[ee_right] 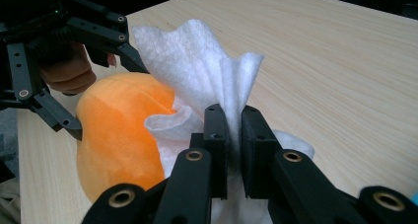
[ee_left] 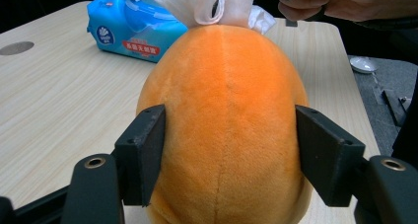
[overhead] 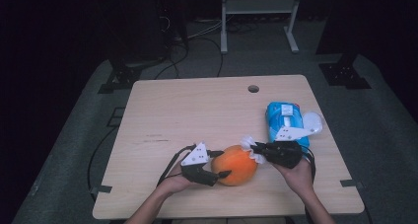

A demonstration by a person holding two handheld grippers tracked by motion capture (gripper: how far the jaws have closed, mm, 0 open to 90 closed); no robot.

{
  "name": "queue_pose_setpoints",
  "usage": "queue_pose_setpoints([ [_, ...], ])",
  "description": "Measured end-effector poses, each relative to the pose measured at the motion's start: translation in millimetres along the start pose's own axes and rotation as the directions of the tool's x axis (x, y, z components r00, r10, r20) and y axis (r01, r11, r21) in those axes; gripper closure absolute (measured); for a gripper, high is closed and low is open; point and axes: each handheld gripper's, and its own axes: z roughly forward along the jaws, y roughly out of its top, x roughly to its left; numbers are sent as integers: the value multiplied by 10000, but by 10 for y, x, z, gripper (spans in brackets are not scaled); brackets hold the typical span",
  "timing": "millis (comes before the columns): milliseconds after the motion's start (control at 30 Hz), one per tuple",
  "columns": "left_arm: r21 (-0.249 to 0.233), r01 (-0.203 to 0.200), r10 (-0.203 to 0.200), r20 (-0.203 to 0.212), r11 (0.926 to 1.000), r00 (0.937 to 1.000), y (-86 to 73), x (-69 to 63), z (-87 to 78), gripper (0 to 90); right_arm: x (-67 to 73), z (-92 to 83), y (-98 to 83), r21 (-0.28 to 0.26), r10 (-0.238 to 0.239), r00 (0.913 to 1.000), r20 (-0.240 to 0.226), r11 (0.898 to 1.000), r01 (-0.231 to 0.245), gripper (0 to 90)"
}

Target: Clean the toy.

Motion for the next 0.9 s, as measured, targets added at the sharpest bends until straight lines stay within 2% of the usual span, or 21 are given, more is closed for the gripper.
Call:
queue_pose_setpoints([
  [100,16,-73,73,21,10000,10000,10,-17,24,290,83,33,32,-59,-120,9999,11,9999,121,820],
  [233,-6,-183,183,36,9998,9998,5,-40,37,285,232,71,100,-403,-506,9970,-577,9980,483,819],
  [300,9,-139,139,14,9999,9999,-1,-36,26,283,249,83,110,-357,-723,9957,-574,9969,703,819],
  [367,-72,-53,53,-10,10000,10000,-12,-38,23,282,205,74,98,-332,-571,9967,-578,9979,553,819],
  [467,-60,5,-5,-39,10000,10000,-18,-30,17,280,65,35,30,-150,-318,9995,-82,9994,317,819],
  [533,-100,39,-40,-28,9999,10000,-18,-29,26,279,-23,3,-31,-212,117,9999,-92,9997,-118,819],
  [567,-102,45,-45,-44,9999,10000,-12,-32,35,277,-32,-4,-39,-251,177,9998,-101,9995,-179,819],
  [633,-47,22,-23,-96,10000,10000,0,-37,47,270,16,5,-14,-240,26,10000,-35,9997,-26,819],
  [733,-61,52,-53,-134,10000,9999,1,-47,56,262,154,60,49,-332,-294,9993,-227,9990,287,818],
  [833,-100,93,-94,-162,9999,9998,-7,-48,54,262,311,98,120,-521,-677,9939,-874,9966,633,816],
  [900,-156,121,-124,-164,9998,9998,-14,-48,55,262,354,109,139,-509,-900,9920,-890,9950,857,815],
])
